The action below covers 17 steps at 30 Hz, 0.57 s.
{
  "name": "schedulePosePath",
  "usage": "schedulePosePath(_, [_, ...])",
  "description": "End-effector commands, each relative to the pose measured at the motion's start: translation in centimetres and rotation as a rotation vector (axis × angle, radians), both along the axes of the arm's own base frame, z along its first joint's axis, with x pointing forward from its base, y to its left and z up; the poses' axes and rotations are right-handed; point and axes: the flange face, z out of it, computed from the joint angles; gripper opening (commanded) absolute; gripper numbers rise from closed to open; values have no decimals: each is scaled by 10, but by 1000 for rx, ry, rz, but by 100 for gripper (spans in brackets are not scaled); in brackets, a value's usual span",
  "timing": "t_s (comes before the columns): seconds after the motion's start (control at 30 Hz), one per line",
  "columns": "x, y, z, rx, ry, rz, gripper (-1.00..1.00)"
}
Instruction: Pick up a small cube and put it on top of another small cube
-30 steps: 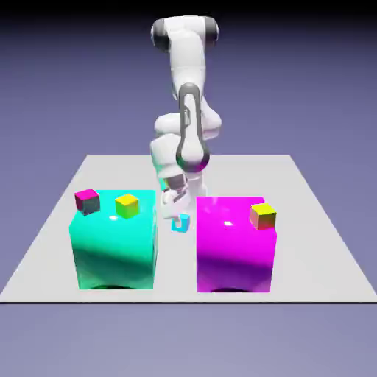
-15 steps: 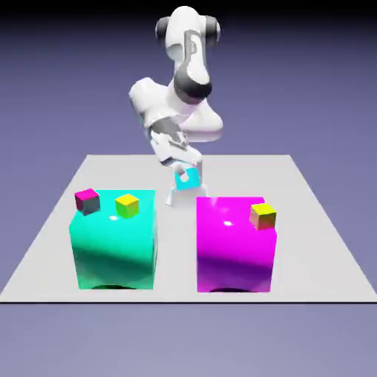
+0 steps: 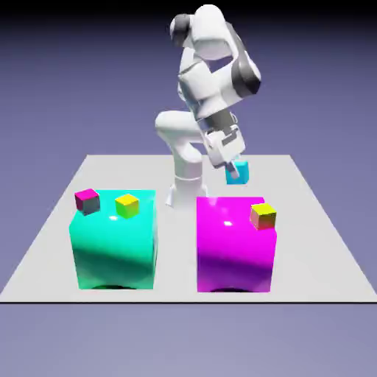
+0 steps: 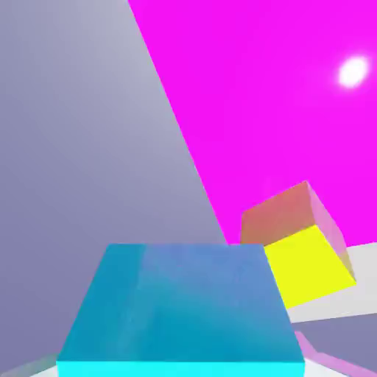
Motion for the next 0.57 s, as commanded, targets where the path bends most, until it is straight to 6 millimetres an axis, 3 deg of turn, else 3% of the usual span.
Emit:
schedulePosePath(0.0, [-1, 9, -1, -11, 25, -11, -100])
schedulePosePath(0.13, [-5, 42, -5, -63, 117, -62, -100])
schedulePosePath(0.17, [-10, 53, -19, -64, 151, -71, -100])
schedulePosePath(0.23, [-9, 55, -14, -86, 157, -81, -100])
schedulePosePath(0.4, [-1, 69, -79, -86, 157, -81, -100])
schedulePosePath(0.43, [-1, 70, -81, -86, 157, -81, -100])
schedulePosePath(0.47, [-1, 70, -81, -86, 157, -81, 100])
schedulePosePath(0.5, [-1, 70, -81, -86, 157, -81, 100])
schedulePosePath(0.53, [-2, 67, -69, -87, 158, -82, 100])
